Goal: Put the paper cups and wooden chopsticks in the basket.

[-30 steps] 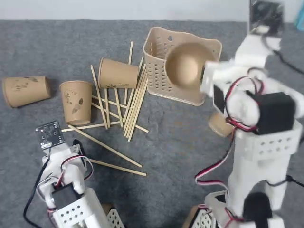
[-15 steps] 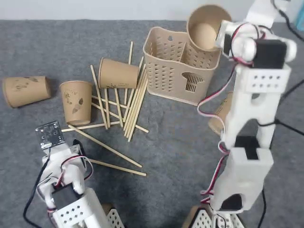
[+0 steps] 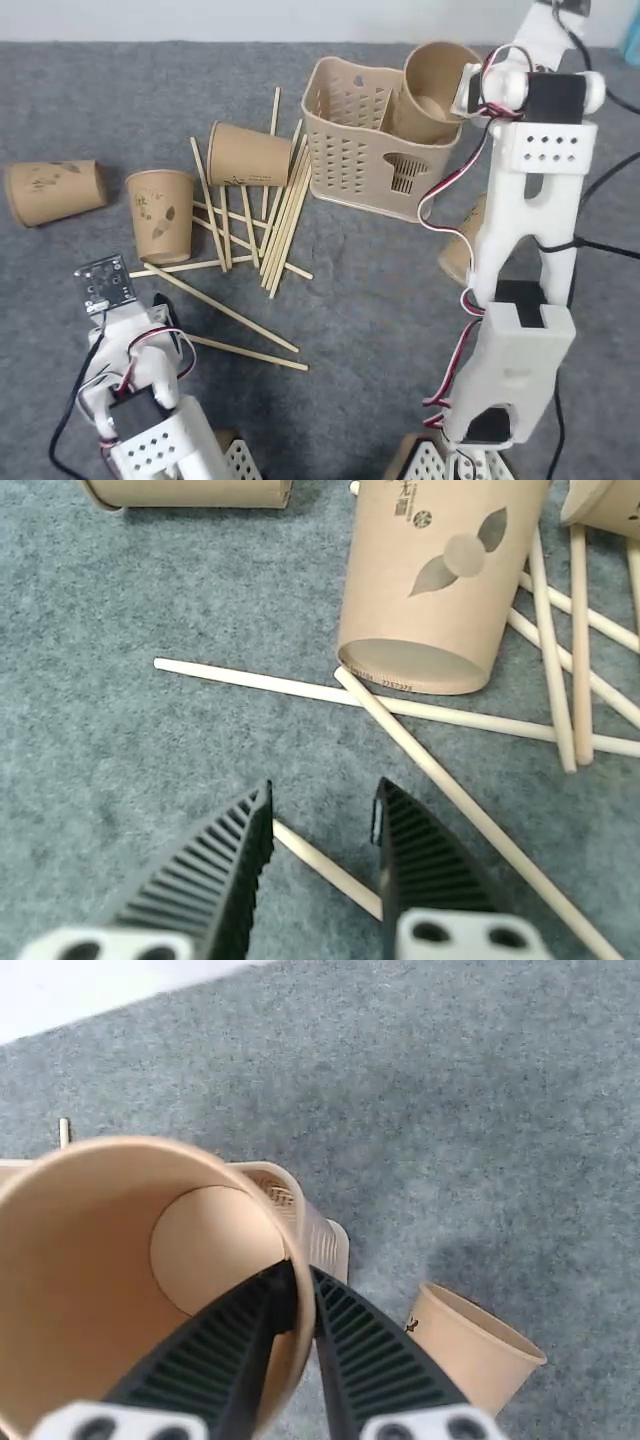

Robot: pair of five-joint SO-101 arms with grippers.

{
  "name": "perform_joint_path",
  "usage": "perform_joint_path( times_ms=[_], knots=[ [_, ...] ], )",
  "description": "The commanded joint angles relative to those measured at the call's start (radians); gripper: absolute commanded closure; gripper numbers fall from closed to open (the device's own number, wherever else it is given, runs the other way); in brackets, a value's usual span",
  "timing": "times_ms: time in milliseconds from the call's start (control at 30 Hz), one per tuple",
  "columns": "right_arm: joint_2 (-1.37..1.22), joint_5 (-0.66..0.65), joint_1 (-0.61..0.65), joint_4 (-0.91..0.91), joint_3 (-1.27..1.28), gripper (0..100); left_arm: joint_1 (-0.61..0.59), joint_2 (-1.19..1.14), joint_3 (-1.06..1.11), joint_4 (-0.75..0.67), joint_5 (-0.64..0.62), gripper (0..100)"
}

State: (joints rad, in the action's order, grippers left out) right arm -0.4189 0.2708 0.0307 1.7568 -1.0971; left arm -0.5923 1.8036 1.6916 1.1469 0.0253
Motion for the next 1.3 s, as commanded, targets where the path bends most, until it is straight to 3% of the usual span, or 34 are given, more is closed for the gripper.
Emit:
perform_joint_path(
  times_ms=[0, 133, 300, 400, 600, 800, 1000, 1167, 1267],
  knots=[
    [0.076, 0.005, 0.007, 0.033, -0.02, 99.3, -0.003, 0.02, -0.035, -0.005, 0.006, 85],
    [0.068, 0.005, 0.021, 0.033, -0.021, 95.3, -0.003, 0.02, -0.035, -0.005, 0.006, 85],
    [0.081, 0.008, 0.047, 0.025, -0.034, 71.6, -0.005, 0.02, -0.035, -0.005, 0.006, 85],
    [0.101, 0.012, 0.061, 0.033, -0.1, 65.5, -0.005, 0.02, -0.035, -0.005, 0.006, 85],
    [0.222, 0.012, 0.051, 0.044, -0.149, 73.0, -0.005, 0.02, -0.035, -0.005, 0.006, 85],
    [0.443, 0.006, 0.031, 0.044, 0.1, 99.8, -0.005, 0.02, -0.035, -0.005, 0.006, 85],
    [0.667, -0.002, -0.041, 0.033, 0.531, 95.4, -0.005, 0.02, -0.035, -0.005, 0.006, 85],
    [0.702, -0.195, -0.168, -0.03, 0.804, 99.0, -0.005, 0.02, -0.035, -0.005, 0.008, 85],
    [0.667, -0.233, -0.249, -0.136, 0.939, 99.1, -0.005, 0.02, -0.035, -0.005, 0.008, 85]
  ],
)
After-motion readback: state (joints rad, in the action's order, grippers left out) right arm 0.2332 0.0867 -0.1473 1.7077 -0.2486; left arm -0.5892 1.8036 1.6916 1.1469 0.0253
